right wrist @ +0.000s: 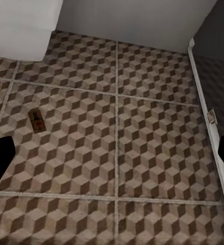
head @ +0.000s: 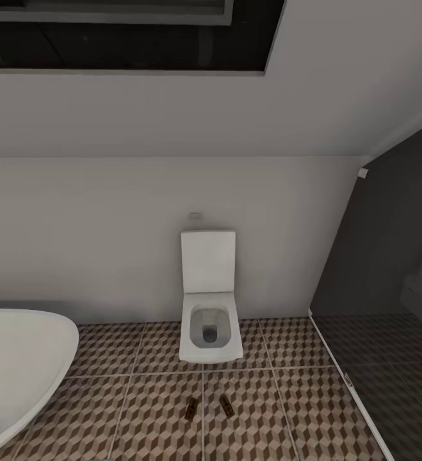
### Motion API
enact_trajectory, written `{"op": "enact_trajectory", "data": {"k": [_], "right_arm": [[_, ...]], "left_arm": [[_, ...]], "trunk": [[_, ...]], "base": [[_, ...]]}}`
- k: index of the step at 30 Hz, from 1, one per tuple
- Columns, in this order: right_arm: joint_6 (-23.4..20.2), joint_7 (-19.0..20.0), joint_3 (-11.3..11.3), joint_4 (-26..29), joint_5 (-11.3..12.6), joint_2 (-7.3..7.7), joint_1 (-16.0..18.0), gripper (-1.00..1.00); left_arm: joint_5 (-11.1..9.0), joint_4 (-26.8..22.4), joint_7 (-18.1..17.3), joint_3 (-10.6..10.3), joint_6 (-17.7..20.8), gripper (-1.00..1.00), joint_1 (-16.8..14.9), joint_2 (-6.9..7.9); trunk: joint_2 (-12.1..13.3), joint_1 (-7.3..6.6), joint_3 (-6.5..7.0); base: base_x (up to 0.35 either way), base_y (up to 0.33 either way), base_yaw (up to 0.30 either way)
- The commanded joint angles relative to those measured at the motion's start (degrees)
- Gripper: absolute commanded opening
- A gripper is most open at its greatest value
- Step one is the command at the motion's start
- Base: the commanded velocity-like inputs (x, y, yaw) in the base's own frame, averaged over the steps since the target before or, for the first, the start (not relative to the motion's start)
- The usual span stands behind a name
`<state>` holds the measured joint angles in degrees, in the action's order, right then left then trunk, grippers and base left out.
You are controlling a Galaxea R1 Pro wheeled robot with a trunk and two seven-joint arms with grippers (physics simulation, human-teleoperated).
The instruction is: Take the four mousetraps from the cabinet in the bathroom and place them on the bathroom floor. Make sure all four end up on the same floor surface, and ensure that at least two of them are either under or directly next to the same bathroom sink.
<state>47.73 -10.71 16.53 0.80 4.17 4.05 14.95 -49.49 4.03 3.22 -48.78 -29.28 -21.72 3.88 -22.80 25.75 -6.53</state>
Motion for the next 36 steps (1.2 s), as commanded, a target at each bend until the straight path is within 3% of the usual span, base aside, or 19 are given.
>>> {"op": "enact_trajectory", "data": {"k": [1, 11, 18, 23, 36], "right_arm": [[0.2, -0.1, 0.5, 0.0, 0.4, -0.02, -0.3, 1.0], [0.0, 0.0, 0.5, -0.1, 0.5, -0.87, -1.5, 1.0], [-0.9, -0.1, 0.5, -0.1, 0.6, -1.6, -1.8, 1.0], [-4.1, -0.1, 0.4, 0.0, 0.7, -1.78, -1.9, 1.0], [-7.7, -0.2, 0.2, 0.2, 2.3, -2.01, -1.9, 1.0]], "left_arm": [[0.2, 0.1, 0.3, -0.4, -0.2, 1.0, -0.1, -0.03], [0.2, 0.2, 0.3, -0.4, 0.1, 1.0, 0.4, 0.03], [0.2, 0.3, 0.6, -0.4, 0.4, 1.0, 3.3, 0.07], [0.2, 0.3, 0.8, -0.4, 1.0, 1.0, 5.3, 0.18], [0.2, 0.2, 0.7, -0.4, 15.8, 1.0, 6.2, 0.44]], "trunk": [[-0.1, 0.03, -0.12], [-0.1, 0.03, -0.12], [-0.1, 0.03, -0.12], [-0.1, 0.03, -0.12], [-0.1, 0.03, -0.12]], "base": [[0.0, 0.0, 0.0], [0.0, 0.0, 0.0], [0.0, 0.0, 0.0], [0.0, 0.0, 0.0], [0.0, 0.0, 0.0]]}}
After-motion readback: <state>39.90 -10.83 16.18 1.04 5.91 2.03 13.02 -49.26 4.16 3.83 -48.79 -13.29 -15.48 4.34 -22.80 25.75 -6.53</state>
